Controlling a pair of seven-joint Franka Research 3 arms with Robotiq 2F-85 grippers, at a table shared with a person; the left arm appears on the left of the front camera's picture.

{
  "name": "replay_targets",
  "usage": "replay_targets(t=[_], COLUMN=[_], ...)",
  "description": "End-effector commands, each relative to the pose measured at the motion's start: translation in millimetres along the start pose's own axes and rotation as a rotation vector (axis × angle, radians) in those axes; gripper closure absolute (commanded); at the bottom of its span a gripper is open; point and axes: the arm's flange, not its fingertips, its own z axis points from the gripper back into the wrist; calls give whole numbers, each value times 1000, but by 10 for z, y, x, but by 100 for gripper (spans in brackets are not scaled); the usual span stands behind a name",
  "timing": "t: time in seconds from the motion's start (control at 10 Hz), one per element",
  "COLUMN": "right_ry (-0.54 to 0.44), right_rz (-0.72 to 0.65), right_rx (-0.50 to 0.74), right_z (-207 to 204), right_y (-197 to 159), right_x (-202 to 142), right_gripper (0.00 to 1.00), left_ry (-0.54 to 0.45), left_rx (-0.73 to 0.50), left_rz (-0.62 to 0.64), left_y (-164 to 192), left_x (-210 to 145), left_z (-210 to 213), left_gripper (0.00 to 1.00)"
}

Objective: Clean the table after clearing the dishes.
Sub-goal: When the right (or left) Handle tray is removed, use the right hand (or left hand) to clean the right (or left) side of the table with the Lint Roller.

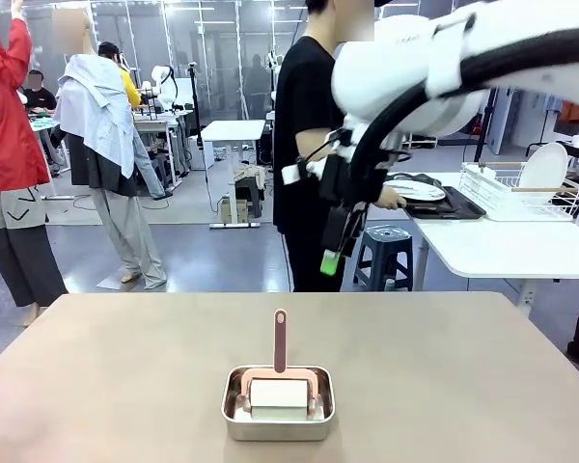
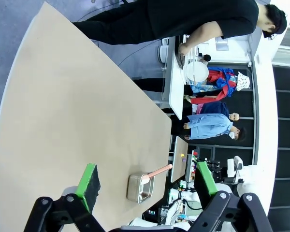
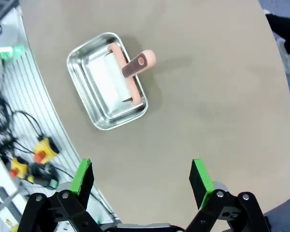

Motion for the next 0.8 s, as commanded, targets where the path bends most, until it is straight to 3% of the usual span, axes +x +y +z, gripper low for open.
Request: replay_targets(t=[0.0,0.7], right_ry=[-28,7], right_rz=[50,34], right_rx=[-58,-31], right_z=[-212,-140], right_y=[-75,36], right_x=[40,89], right_gripper=[0,0], left_ry=[14,14], left_rx=[-3,-3], left_rz=[-5,-5], left_y=[-3,-3], left_x=[12,12], left_z=[35,35], left_gripper=[0,0])
